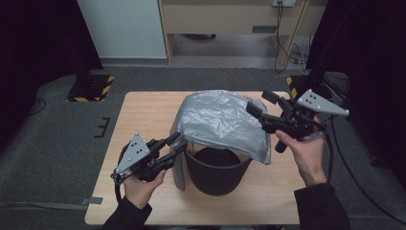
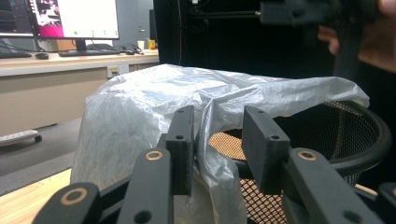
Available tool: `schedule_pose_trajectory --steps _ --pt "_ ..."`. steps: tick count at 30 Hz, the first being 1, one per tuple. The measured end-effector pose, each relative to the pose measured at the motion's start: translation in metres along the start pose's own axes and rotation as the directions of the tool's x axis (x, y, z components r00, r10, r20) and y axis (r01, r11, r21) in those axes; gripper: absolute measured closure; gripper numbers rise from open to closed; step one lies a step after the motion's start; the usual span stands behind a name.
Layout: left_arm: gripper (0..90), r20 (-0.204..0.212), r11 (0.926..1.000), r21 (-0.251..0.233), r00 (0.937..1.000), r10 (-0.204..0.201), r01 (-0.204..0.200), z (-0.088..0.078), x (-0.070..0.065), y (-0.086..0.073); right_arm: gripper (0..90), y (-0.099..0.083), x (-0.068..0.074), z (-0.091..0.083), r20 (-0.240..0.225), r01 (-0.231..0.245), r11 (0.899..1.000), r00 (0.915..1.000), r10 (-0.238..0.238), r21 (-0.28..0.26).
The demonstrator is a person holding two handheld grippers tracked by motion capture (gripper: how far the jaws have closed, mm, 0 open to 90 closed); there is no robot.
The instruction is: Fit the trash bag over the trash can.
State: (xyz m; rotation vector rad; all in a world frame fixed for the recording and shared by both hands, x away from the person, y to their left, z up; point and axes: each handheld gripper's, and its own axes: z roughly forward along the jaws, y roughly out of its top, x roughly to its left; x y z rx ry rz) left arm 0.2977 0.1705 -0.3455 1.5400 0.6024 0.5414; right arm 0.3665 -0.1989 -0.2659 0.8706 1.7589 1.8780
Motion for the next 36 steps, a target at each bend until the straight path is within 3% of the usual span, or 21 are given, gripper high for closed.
schedule_pose_trajectory --steps 5,8,11,13,15,18,20,23,24,28,29,32,35,36 --pt "64.2 -0.001 1.0 -0.006 1.0 -0.001 0.001 0.0 -0.001 0.0 23.0 0.017 0.008 0.027 0.009 0.011 1.0 0.9999 -0.011 0.019" --pt "64.2 -0.003 1.0 -0.005 1.0 0.0 0.0 0.0 -0.001 0.0 21.8 0.015 0.017 0.048 0.011 0.026 0.997 0.9996 -0.027 0.068" --pt "64.1 -0.002 1.0 -0.005 1.0 0.0 0.0 0.0 -0.001 0.0 21.9 0.003 0.024 0.07 0.019 0.036 0.989 0.9991 -0.039 0.146" --pt "64.1 0.0 1.0 -0.005 1.0 0.0 0.0 0.0 -0.001 0.0 23.0 -0.01 0.025 0.084 0.064 0.037 0.971 0.9965 -0.054 0.238" --pt "64.1 0.001 1.0 -0.005 1.0 0.0 0.0 0.0 -0.001 -0.001 23.9 -0.022 0.024 0.095 0.091 0.047 0.945 0.9927 -0.08 0.323" --pt "63.7 0.002 1.0 -0.006 1.0 -0.002 0.002 0.0 -0.001 -0.001 24.7 -0.035 0.024 0.107 0.1 0.054 0.913 0.9896 -0.103 0.404" --pt "62.8 0.007 1.0 -0.006 0.9999 -0.007 0.007 0.0 0.0 0.0 24.8 -0.042 0.026 0.114 0.09 0.059 0.895 0.9899 -0.109 0.442" --pt "58.6 0.015 0.9996 0.001 0.9995 -0.03 0.03 -0.001 0.0 0.001 24.5 -0.051 0.028 0.121 0.082 0.07 0.877 0.9889 -0.123 0.475" --pt "55.7 0.013 0.9993 -0.006 0.9992 -0.038 0.038 -0.001 0.001 0.002 24.1 -0.055 0.029 0.124 0.082 0.072 0.868 0.9883 -0.129 0.492" --pt "48.6 0.006 0.9932 -0.06 0.9951 -0.099 0.099 -0.007 0.008 0.007 24.0 -0.064 0.031 0.132 0.074 0.064 0.85 0.9899 -0.12 0.523" --pt "47.4 -0.003 0.992 -0.069 0.9943 -0.106 0.106 -0.009 0.01 0.008 23.6 -0.067 0.033 0.135 0.072 0.062 0.839 0.9901 -0.12 0.541" --pt "44.4 -0.033 0.9857 -0.093 0.989 -0.144 0.14 -0.012 0.013 0.009 23.4 -0.072 0.035 0.14 0.066 0.062 0.803 0.9898 -0.126 0.593" --pt "41.5 -0.072 0.9769 -0.094 0.9773 -0.199 0.192 -0.013 0.015 0.007 23.1 -0.081 0.037 0.145 0.035 0.079 0.735 0.9897 -0.139 0.674" --pt "41.0 -0.076 0.9753 -0.092 0.9752 -0.208 0.201 -0.012 0.015 0.006 23.3 -0.084 0.038 0.147 0.03 0.082 0.721 0.9896 -0.141 0.688"
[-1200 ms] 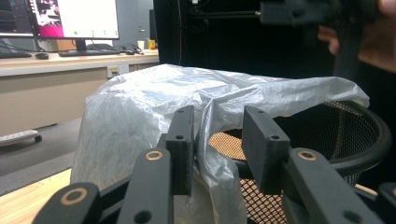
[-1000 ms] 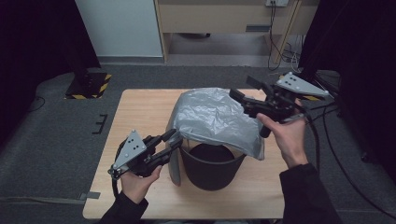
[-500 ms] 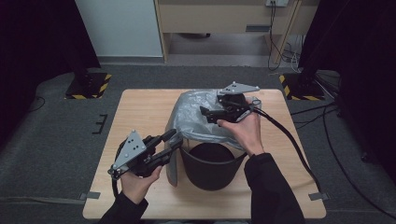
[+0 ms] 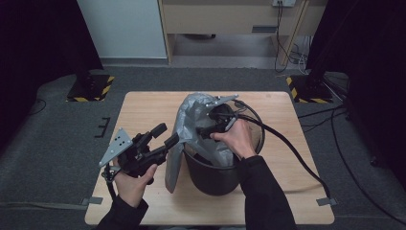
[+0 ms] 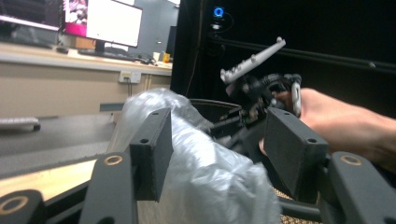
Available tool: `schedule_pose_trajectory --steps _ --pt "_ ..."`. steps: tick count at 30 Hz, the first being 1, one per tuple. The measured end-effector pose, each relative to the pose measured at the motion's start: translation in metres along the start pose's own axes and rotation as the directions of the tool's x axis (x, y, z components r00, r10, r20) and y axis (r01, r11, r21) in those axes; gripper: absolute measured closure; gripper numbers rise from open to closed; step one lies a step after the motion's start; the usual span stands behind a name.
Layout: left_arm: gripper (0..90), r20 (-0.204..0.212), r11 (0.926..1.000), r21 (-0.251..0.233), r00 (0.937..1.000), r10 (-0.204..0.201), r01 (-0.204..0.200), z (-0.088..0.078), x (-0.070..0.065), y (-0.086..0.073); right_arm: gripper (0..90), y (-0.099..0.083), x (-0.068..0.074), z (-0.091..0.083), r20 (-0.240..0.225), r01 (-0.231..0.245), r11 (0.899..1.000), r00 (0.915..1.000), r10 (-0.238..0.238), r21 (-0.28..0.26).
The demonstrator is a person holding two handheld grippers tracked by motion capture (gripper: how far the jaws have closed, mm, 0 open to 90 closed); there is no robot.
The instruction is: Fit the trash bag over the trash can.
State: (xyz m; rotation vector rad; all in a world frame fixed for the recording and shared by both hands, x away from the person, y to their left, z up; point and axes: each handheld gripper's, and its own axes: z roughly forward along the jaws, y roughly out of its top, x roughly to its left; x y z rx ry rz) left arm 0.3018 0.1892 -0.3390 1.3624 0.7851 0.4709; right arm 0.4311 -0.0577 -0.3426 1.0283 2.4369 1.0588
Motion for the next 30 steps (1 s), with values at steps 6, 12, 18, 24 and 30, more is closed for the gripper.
schedule_pose_trajectory --steps 6,12,18,24,30 --pt "40.5 -0.007 0.9991 0.037 0.9998 -0.02 0.02 0.009 -0.002 -0.007 24.1 0.002 0.0 -0.009 -0.008 -0.012 0.997 0.9999 0.012 -0.077" --pt "41.1 -0.027 0.9979 0.045 0.9986 -0.046 0.047 0.013 -0.002 -0.009 24.0 0.008 -0.007 -0.041 -0.011 -0.037 0.967 0.9993 0.036 -0.253" --pt "46.7 -0.039 0.9962 0.061 0.9974 -0.06 0.062 0.016 -0.002 -0.01 22.6 0.011 -0.011 -0.08 -0.015 -0.058 0.872 0.9982 0.058 -0.487" --pt "58.0 -0.065 0.9941 0.088 0.9963 -0.057 0.062 0.021 -0.001 -0.008 22.5 0.001 -0.023 -0.116 0.018 -0.055 0.802 0.9965 0.082 -0.595" --pt "71.9 -0.09 0.9931 0.093 0.994 -0.063 0.071 0.021 0.004 -0.003 22.6 -0.021 -0.039 -0.134 0.032 -0.07 0.788 0.993 0.114 -0.612"
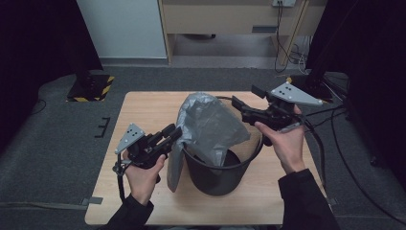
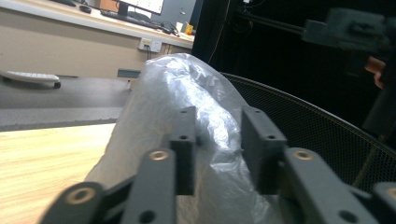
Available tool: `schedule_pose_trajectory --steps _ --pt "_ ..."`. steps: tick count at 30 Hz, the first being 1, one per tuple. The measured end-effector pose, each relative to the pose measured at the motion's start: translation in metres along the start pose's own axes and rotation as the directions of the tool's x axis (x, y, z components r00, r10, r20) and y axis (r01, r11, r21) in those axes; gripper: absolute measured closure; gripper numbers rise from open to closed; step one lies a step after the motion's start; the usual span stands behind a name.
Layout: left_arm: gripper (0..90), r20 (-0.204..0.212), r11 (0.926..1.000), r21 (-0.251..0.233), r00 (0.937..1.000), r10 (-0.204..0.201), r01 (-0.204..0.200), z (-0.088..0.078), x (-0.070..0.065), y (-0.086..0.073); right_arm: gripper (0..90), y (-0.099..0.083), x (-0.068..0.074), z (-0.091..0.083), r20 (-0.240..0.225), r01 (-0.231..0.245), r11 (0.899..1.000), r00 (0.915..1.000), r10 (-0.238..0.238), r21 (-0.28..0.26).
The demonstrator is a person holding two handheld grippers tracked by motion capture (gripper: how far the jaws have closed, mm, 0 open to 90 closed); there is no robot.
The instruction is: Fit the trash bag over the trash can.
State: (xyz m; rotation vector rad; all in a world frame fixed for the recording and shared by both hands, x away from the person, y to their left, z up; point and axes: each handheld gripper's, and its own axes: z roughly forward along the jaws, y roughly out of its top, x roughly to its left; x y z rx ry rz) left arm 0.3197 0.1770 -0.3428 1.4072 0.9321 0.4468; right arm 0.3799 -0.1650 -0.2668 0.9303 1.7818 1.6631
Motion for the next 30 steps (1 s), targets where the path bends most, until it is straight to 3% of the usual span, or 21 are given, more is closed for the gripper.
schedule_pose_trajectory --steps 2,4,7,10,14,17,21,26,28,30 --pt "83.1 0.014 0.9999 -0.012 0.9999 0.009 -0.008 -0.002 0.0 0.003 22.9 -0.003 -0.006 -0.008 0.012 -0.002 1.0 0.9999 0.002 -0.008" --pt "88.4 0.025 0.999 -0.035 0.9993 0.029 -0.028 -0.004 -0.003 0.006 22.9 -0.006 -0.011 -0.015 0.014 -0.019 1.0 0.9997 0.019 -0.019" --pt "89.3 0.088 0.996 -0.076 0.9945 0.055 -0.049 -0.006 -0.013 0.009 23.0 -0.01 -0.016 -0.022 0.017 -0.018 1.0 0.9997 0.019 -0.015" --pt "89.3 0.148 0.993 -0.076 0.9838 0.101 -0.09 -0.004 -0.028 0.008 23.1 -0.014 -0.017 -0.028 0.006 -0.03 0.999 0.9995 0.03 -0.017" --pt "89.3 0.234 0.9903 -0.037 0.9623 0.139 -0.134 0.006 -0.047 -0.001 23.0 -0.022 -0.013 -0.031 -0.021 -0.027 1.0 0.9994 0.027 -0.001" --pt "89.1 0.257 0.9861 -0.003 0.9527 0.162 -0.166 0.013 -0.056 -0.009 23.1 -0.027 -0.008 -0.032 -0.049 -0.025 1.0 0.9985 0.026 0.004" --pt "88.5 0.269 0.9793 0.018 0.9443 0.19 -0.202 0.017 -0.06 -0.014 23.7 -0.032 0.0 -0.031 -0.09 -0.02 1.0 0.9957 0.021 0.01" --pt "78.4 0.275 0.9838 0.036 0.9482 0.159 -0.175 0.019 -0.058 -0.015 23.8 -0.038 0.004 -0.03 -0.103 -0.011 1.0 0.9946 0.012 0.018" --pt "70.4 0.266 0.9903 0.024 0.9559 0.126 -0.137 0.017 -0.055 -0.012 23.8 -0.041 0.003 -0.031 -0.099 -0.011 1.0 0.995 0.013 0.018" --pt "60.7 0.226 0.9929 0.023 0.968 0.109 -0.117 0.011 -0.049 -0.004 23.9 -0.045 0.001 -0.034 -0.092 -0.015 1.0 0.9956 0.017 0.019"
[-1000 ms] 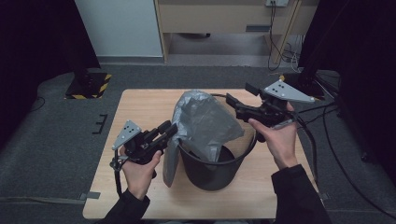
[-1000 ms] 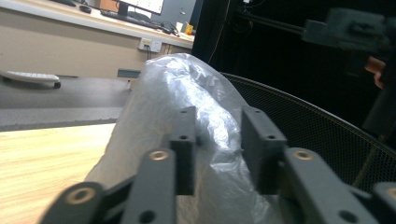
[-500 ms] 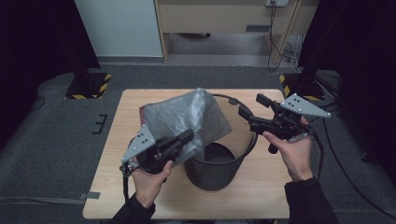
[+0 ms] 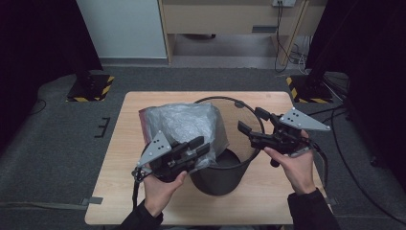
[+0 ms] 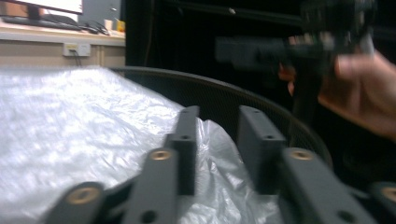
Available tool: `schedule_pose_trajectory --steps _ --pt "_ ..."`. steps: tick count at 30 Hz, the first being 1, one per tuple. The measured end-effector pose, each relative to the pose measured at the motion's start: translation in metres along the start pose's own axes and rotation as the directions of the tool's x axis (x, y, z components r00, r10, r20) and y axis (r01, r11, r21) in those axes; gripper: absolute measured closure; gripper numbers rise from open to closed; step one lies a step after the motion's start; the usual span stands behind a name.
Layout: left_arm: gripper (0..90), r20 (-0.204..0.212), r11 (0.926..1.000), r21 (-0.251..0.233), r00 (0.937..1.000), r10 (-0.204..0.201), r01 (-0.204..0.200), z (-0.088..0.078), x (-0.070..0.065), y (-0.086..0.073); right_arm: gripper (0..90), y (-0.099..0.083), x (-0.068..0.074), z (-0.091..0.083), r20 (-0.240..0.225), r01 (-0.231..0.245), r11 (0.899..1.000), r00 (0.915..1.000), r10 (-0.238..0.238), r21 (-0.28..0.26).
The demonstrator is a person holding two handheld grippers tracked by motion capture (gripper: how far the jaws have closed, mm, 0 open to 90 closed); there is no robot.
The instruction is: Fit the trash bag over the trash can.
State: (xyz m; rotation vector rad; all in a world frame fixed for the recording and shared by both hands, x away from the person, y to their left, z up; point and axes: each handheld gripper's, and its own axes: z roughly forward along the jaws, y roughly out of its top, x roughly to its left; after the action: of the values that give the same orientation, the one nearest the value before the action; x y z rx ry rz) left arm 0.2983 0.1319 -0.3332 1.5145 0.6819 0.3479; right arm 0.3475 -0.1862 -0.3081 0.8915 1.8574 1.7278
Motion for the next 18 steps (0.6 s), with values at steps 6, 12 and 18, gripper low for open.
schedule_pose_trajectory --steps 6,12,18 --pt "46.0 -0.184 0.9985 -0.025 0.9816 -0.053 0.049 -0.023 0.019 0.012 24.1 -0.002 -0.008 -0.007 0.023 -0.019 1.0 0.9996 0.019 -0.013" --pt "42.3 -0.238 0.9938 0.0 0.9651 -0.108 0.111 -0.02 0.033 -0.003 24.1 -0.004 -0.008 -0.01 0.027 -0.021 1.0 0.9994 0.021 -0.014" --pt "49.9 -0.248 0.994 -0.007 0.9628 -0.108 0.109 -0.014 0.034 -0.005 24.1 -0.004 -0.011 -0.014 0.032 -0.028 0.999 0.9991 0.028 -0.024"
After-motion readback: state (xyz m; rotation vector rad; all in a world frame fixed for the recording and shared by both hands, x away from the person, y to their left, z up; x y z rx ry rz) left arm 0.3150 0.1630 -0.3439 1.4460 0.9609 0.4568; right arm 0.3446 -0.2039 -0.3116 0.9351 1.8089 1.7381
